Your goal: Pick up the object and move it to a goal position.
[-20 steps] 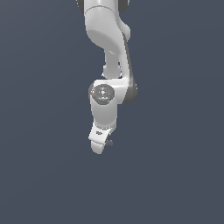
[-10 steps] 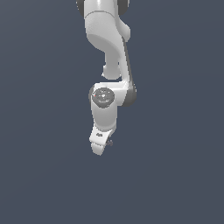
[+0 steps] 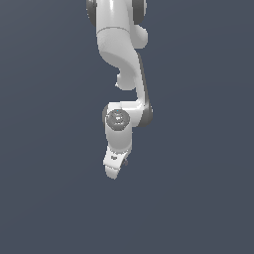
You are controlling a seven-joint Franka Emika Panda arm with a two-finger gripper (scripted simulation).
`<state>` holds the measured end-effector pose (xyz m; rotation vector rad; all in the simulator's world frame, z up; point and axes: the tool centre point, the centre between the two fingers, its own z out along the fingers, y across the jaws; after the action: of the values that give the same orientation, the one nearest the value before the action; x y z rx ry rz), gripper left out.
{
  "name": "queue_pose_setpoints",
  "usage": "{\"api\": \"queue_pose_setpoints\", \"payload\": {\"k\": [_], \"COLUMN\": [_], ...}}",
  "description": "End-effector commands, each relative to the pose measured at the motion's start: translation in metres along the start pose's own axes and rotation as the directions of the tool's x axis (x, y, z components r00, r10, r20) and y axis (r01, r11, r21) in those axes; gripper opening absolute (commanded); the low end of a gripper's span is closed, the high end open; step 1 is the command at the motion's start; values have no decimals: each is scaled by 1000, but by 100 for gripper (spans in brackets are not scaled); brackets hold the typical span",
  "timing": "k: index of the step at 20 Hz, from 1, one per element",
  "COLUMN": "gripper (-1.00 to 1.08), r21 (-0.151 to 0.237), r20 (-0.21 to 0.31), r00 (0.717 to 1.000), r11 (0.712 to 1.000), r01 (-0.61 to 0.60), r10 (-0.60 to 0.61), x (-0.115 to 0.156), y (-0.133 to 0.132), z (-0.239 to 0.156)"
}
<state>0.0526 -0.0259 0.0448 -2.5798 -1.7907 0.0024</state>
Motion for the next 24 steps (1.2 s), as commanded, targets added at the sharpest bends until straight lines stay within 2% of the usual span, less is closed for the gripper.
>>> {"api": "queue_pose_setpoints", "payload": {"k": [1,15,20,24], "gripper": [-100,-100,-100,-100], "r21": [-2,-2,-2,-2], "r20": [0,0,0,0], "r00": [1000,1000,1000,1000], "r11": [1000,1000,1000,1000], "r01": [0,0,0,0], "r10": [0,0,0,0], "x": [0,7,35,74], "y": [1,-1,-11,-23], "z": [0,-2,-10,-21]}}
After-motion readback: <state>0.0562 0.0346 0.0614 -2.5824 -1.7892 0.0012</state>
